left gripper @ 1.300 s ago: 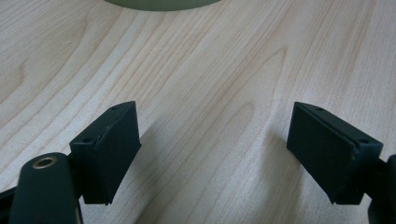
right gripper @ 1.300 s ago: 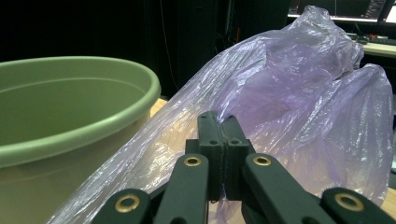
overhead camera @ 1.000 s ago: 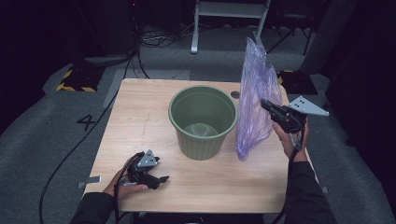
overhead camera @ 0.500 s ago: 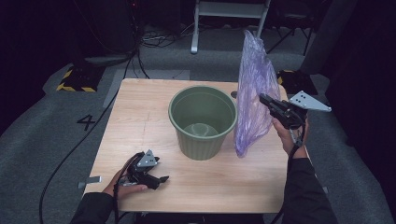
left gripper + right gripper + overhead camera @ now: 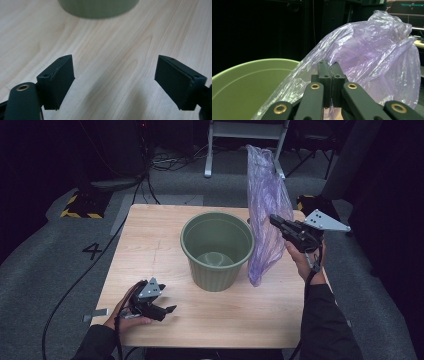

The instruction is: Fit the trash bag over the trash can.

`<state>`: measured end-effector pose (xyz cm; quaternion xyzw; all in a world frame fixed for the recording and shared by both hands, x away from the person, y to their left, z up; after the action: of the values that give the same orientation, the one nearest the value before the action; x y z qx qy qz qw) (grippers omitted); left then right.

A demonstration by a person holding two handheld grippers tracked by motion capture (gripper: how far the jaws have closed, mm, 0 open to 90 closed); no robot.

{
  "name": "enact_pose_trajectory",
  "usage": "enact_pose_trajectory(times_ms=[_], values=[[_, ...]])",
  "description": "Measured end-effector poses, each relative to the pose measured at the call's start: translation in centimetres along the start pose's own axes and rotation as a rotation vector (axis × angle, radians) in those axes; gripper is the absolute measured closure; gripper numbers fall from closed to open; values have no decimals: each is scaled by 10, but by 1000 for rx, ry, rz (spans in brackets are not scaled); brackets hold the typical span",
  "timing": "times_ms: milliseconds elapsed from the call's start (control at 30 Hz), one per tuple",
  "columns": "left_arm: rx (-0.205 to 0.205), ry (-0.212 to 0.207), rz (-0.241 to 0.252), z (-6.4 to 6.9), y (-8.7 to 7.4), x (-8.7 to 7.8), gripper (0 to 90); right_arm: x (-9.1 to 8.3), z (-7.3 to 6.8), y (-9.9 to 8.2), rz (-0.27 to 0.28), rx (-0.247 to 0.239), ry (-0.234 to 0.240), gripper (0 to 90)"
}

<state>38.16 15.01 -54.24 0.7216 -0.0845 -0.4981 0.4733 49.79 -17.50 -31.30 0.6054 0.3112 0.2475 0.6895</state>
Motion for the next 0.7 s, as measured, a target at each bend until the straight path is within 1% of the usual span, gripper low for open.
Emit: enact_pose_trajectory(times_ms=[67,233,333,367,433,467,533,600,700], values=[[-17,21,21,-4,7,-5,156,1,-3,2,0,0,6,900],[-12,45,66,-9,23,-18,156,8,-7,6,-3,-6,17,900],[-14,57,98,-11,36,-25,156,14,-10,10,-6,-8,24,900],[-10,57,116,-12,42,-28,156,16,-11,11,-8,-12,25,900],[-33,77,170,-12,54,-32,156,21,-13,14,-23,-21,20,900],[-32,80,185,-11,59,-34,156,24,-13,16,-29,-19,16,900],[-17,73,209,-5,69,-38,156,29,-14,19,-40,-31,10,900],[3,60,229,0,79,-44,156,33,-13,22,-43,-29,8,900],[24,40,259,7,96,-55,155,38,-13,25,-43,-28,14,900]])
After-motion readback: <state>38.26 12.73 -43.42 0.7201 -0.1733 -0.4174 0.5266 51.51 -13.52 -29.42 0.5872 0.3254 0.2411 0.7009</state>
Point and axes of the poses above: each handheld gripper's, and its own axes: x roughly forward along the jaws, y roughly out of its top, z roughly to its right, the point moved 10 cm from there along x, roughly forward along the jaws, and after that the axes turned 4 degrees about y, right-handed, at the moved point
